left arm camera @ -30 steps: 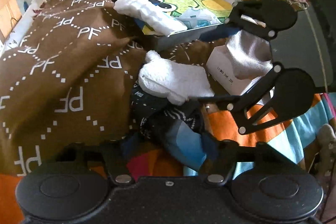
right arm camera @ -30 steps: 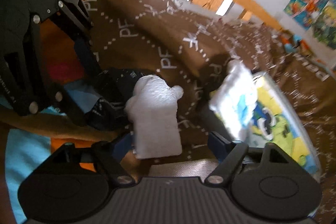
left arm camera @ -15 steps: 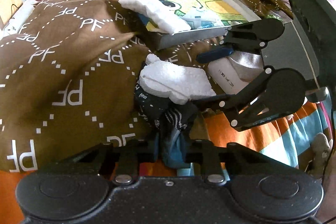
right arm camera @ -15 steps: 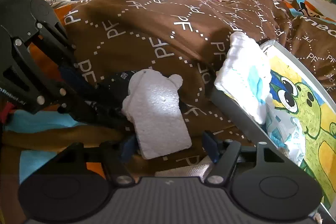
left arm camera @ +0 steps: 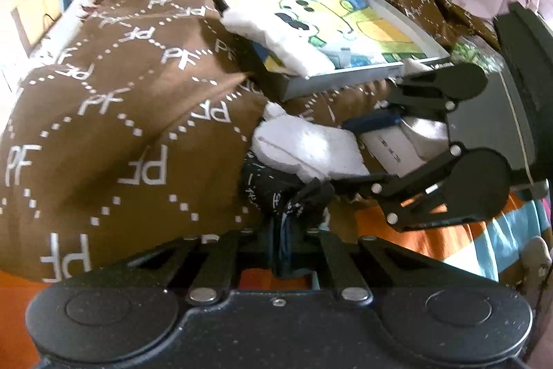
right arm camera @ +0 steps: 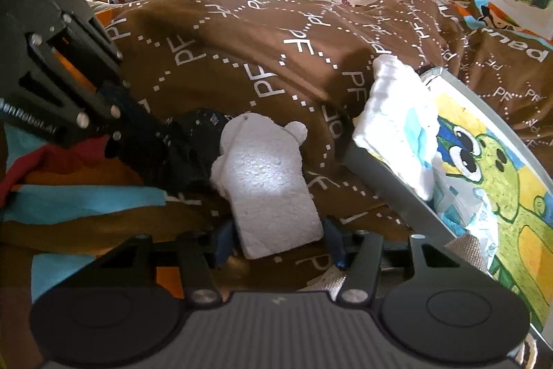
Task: Organize soft objects
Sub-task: 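Grasp the dark navy-and-blue sock with the left tool while the right tool holds the towel piece, then carry the sock and towel piece into the tray and open both tools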
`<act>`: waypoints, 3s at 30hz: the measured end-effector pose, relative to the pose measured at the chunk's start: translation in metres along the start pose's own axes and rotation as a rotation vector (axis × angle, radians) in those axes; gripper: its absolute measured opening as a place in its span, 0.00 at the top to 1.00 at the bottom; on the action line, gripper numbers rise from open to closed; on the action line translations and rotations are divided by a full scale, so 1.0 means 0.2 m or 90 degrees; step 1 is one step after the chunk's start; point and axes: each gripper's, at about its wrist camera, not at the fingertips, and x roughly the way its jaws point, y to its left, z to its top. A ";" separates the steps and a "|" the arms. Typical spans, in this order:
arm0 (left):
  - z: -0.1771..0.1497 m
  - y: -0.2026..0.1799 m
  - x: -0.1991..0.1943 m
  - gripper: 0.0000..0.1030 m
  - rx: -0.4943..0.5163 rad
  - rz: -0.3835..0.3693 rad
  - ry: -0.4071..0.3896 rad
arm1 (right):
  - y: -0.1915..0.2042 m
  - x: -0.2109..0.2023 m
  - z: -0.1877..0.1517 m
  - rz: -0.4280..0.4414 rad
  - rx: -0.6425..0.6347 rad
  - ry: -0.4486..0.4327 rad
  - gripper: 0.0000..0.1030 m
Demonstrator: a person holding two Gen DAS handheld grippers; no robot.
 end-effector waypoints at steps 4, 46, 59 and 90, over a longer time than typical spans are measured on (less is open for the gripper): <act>0.01 0.00 -0.05 0.95 -0.001 0.020 -0.035 | 0.03 -0.04 -0.01 -0.029 -0.008 -0.008 0.44; 0.52 -0.10 0.26 0.96 -0.085 -0.023 -0.386 | -0.57 -0.25 -0.11 -0.284 0.353 -0.132 0.44; 0.51 -0.07 0.40 0.95 -0.092 -0.016 -0.308 | -0.60 -0.17 -0.13 -0.288 0.387 -0.090 0.43; 0.48 -0.11 0.25 0.34 -0.131 -0.013 -0.318 | -0.56 -0.45 -0.11 -0.318 0.399 -0.189 0.13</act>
